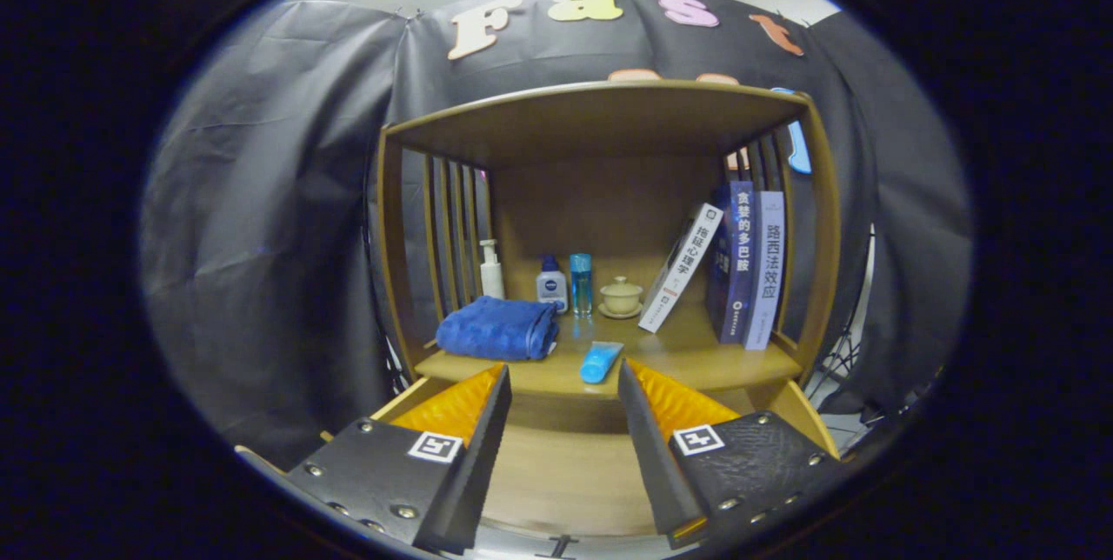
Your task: Pull open the drawer, take out the items inside it, and place them on the countertop above the cabinet.
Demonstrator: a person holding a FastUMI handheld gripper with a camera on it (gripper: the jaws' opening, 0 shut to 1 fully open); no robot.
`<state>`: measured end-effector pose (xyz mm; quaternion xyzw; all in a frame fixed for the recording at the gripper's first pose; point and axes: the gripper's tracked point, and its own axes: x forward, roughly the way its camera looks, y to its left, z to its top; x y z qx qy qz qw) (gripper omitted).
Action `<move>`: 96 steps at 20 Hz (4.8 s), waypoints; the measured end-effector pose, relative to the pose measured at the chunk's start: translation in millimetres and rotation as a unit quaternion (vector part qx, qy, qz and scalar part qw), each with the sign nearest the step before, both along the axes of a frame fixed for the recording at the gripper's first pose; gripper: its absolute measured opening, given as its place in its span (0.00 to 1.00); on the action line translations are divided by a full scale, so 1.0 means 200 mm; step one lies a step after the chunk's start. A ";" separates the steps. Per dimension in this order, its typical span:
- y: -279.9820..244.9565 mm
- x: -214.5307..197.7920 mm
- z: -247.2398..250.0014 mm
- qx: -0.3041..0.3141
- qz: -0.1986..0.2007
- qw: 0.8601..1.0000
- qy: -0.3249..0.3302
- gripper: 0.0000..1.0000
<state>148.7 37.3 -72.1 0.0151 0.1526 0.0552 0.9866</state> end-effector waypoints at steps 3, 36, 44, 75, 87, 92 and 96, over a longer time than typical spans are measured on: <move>-0.03 -0.18 -0.07 -0.002 -0.018 1.000 -0.003 0.76; -0.05 -0.53 -0.80 -0.080 -0.106 0.990 0.045 0.99; -0.11 -0.39 -0.83 -0.054 -0.105 0.991 0.056 0.98; -0.10 0.48 -0.90 -0.163 -0.113 0.980 0.032 0.96; -0.10 0.48 -0.89 -0.173 -0.082 0.981 0.019 0.96; -0.09 0.43 -0.89 -0.161 -0.071 0.984 0.030 0.98; -0.07 0.33 -0.64 -0.155 -0.056 0.986 -0.014 0.97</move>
